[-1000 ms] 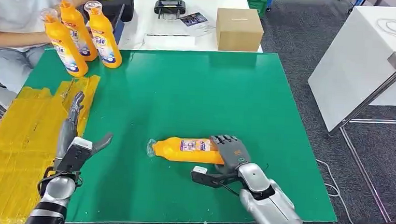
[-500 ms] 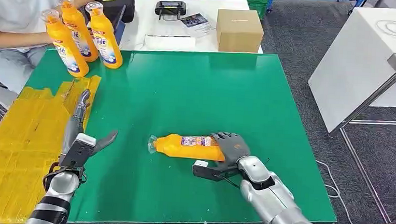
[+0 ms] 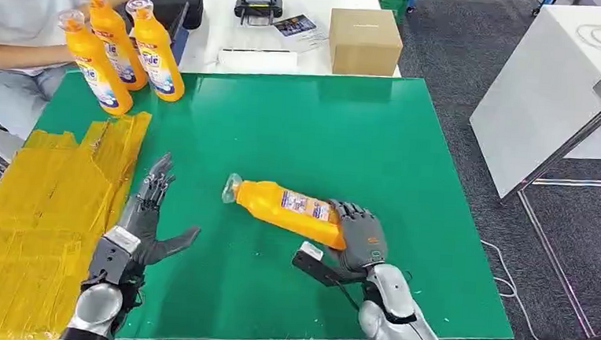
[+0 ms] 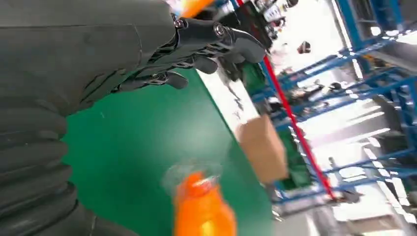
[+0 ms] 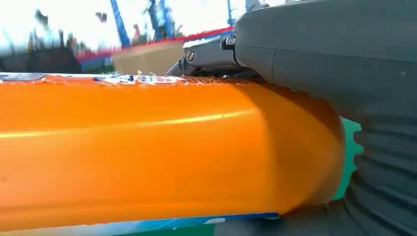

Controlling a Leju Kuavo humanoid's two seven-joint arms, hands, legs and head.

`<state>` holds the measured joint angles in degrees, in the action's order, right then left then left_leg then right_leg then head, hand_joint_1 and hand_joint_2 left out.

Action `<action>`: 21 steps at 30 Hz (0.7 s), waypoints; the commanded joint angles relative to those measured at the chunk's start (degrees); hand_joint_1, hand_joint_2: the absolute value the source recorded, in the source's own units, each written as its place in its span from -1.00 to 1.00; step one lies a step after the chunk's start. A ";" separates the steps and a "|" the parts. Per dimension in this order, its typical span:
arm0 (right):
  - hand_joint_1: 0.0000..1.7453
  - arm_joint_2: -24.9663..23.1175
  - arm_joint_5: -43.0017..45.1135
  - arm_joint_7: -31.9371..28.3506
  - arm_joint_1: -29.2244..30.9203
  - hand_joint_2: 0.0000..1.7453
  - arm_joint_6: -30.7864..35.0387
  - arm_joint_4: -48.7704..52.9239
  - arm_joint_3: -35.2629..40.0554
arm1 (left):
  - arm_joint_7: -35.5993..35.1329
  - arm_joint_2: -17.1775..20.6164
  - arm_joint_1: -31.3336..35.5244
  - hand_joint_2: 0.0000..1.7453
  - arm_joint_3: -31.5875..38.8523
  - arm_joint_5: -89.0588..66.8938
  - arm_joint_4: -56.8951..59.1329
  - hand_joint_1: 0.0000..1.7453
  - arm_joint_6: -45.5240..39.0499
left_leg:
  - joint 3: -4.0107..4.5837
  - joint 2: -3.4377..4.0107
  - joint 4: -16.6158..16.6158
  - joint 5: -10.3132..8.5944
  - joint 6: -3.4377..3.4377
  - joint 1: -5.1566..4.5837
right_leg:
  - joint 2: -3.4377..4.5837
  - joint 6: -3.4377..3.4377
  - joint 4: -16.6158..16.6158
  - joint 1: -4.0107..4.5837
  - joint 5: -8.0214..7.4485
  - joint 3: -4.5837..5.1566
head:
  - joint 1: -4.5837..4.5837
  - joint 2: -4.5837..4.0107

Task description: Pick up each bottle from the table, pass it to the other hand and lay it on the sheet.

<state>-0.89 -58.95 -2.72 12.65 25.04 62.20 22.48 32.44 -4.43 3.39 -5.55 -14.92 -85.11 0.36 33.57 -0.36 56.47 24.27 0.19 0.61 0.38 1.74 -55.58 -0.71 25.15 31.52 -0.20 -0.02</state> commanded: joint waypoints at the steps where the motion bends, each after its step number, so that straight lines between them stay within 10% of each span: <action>1: 1.00 -4.59 7.03 -7.19 -3.79 1.00 7.28 9.49 -9.40 | -2.95 -2.58 1.55 1.00 -0.62 10.43 5.37 -1.00 7.05 | -0.16 -0.07 -0.01 0.07 -0.02 -0.01 | -0.13 -0.06 0.01 0.01 0.10 -0.20 | 0.00 0.00; 21: 1.00 -8.43 12.98 -12.93 -3.75 1.00 8.77 9.76 -4.97 | -8.06 -2.89 6.65 1.00 -5.43 16.17 11.25 -1.00 10.30 | -0.07 -0.02 -0.02 0.03 -0.01 0.02 | -0.08 -0.06 0.03 0.03 0.04 -0.08 | 0.00 0.00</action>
<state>-6.82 -46.93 -14.84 7.01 34.25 74.31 14.95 26.03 -7.10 4.78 -6.93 -0.28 -81.02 10.38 33.61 -0.34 56.47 24.27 0.19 0.61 0.39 1.74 -55.58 -0.71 25.14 31.58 -0.20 -0.02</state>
